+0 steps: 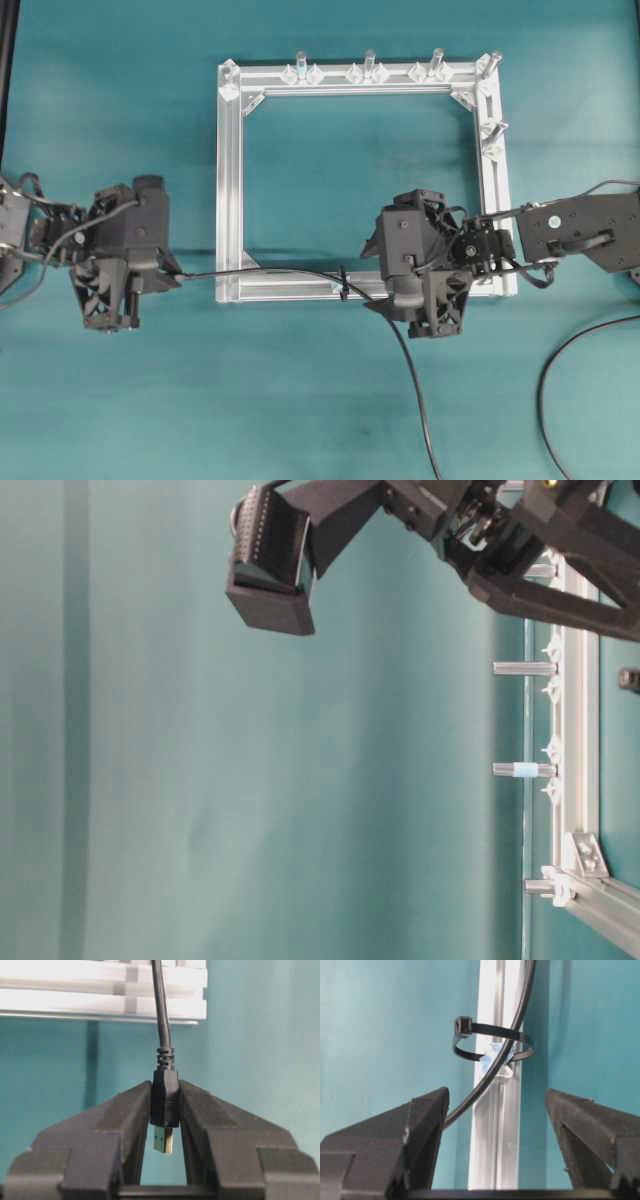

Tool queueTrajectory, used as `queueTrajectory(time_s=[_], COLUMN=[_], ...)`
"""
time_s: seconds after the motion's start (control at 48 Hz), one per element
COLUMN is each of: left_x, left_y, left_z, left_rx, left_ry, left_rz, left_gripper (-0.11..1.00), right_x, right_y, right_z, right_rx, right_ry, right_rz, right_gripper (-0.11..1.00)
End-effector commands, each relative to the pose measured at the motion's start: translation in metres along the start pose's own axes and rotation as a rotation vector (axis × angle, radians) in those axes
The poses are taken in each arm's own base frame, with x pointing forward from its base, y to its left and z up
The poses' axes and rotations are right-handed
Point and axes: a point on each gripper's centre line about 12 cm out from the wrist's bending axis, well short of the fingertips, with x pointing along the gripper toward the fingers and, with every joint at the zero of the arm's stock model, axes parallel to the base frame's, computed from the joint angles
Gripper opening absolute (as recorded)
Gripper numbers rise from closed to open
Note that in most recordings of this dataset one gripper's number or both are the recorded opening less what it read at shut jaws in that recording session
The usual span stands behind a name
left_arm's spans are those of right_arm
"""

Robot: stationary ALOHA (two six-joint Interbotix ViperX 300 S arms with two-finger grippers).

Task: Insert the wire through the string loop located in the center.
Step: 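Open the left gripper to release the USB connector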

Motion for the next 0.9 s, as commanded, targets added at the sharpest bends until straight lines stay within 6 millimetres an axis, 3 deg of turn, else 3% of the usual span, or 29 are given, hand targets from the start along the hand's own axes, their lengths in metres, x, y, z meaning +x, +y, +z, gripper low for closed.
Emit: queueTrajectory(time_s=[0.0,0.271,0.375,0.875], left_x=[0.006,0.022,0.022,0.02], left_y=[-0.007,-0.009,-0.008,-0.01], left_z=[0.006,-0.002,-0.004,-0.001], left_rx=[0.004,0.003,-0.028,-0.051], left_ry=[-0.01,0.05,0.057,0.05], left_rz=[-0.015,-0.007,-0.004,-0.007], left_gripper=[0.2,0.17,0.13,0.14], right_x=[-0.008,-0.008,-0.008,-0.008], right_y=[0.003,0.007,0.007,0.007], right_z=[0.011,0.012,0.012,0.01], right_rx=[-0.001,-0.005,-0.007,-0.007], right_ry=[-0.041,-0.043,-0.043,-0.038], right_rz=[0.011,0.018,0.019,0.018], right_gripper=[0.78,0.78,0.78,0.78])
